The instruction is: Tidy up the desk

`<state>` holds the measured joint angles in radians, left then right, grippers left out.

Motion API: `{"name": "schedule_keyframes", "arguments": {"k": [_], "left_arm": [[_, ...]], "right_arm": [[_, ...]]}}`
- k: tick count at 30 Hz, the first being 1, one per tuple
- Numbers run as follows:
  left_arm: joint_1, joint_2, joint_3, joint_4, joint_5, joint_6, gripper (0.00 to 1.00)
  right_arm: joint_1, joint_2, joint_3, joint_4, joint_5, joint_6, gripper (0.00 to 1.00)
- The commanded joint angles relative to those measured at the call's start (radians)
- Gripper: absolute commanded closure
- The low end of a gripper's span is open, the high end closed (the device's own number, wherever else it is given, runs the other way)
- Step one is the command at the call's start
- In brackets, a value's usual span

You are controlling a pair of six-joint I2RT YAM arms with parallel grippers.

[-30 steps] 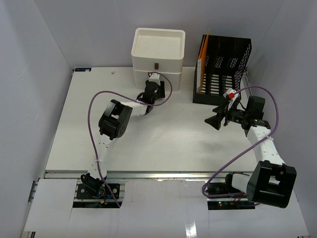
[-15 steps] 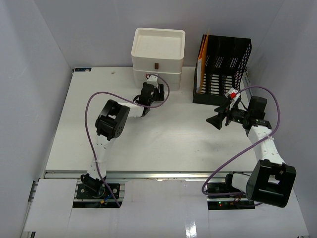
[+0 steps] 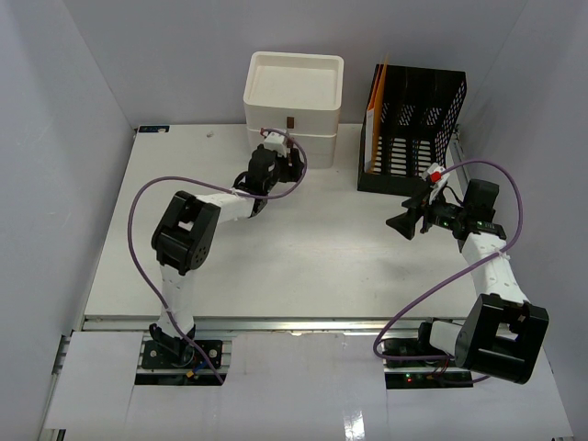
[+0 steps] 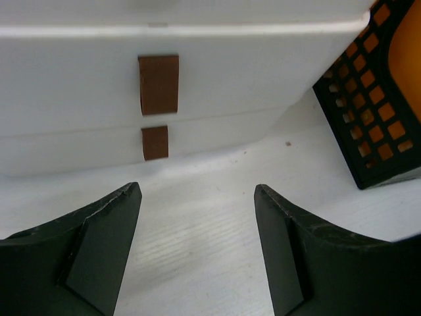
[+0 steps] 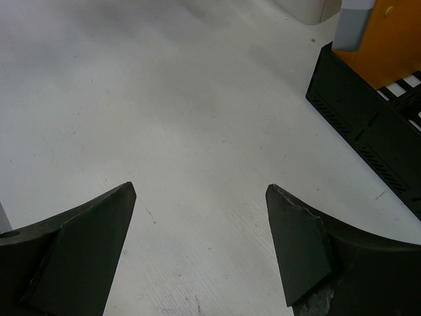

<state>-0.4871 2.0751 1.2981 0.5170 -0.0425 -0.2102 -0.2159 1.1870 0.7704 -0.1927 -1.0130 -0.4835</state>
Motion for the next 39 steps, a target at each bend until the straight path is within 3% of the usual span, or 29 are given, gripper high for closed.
{"name": "schedule_keyframes", "arguments": {"k": [1,13,20,25,32,39], "left_arm": [[0.013,0.003,0.104,-0.040,-0.015,0.014,0.20],[0.015,0.155,0.335,-0.083,-0.081,0.059,0.21],[0.015,0.163,0.356,-0.103,-0.092,0.070,0.21],[0.014,0.119,0.278,-0.063,-0.071,0.060,0.21],[0.013,-0.093,-0.004,0.009,0.016,0.050,0.20],[0.014,-0.364,-0.121,-0.147,0.211,0.049,0.17]], "right_arm": [[-0.006,0.008,0.005,-0.019,-0.008,-0.022,0.14],[-0.005,0.002,0.010,-0.025,-0.031,-0.020,0.14],[-0.006,0.003,0.010,-0.027,-0.033,-0.018,0.14],[-0.006,0.002,0.012,-0.027,-0.030,-0.018,0.14],[-0.013,-0.002,0.010,-0.029,-0.024,-0.022,0.14],[-0.029,-0.057,-0.014,-0.047,0.040,-0.051,0.13]]}}
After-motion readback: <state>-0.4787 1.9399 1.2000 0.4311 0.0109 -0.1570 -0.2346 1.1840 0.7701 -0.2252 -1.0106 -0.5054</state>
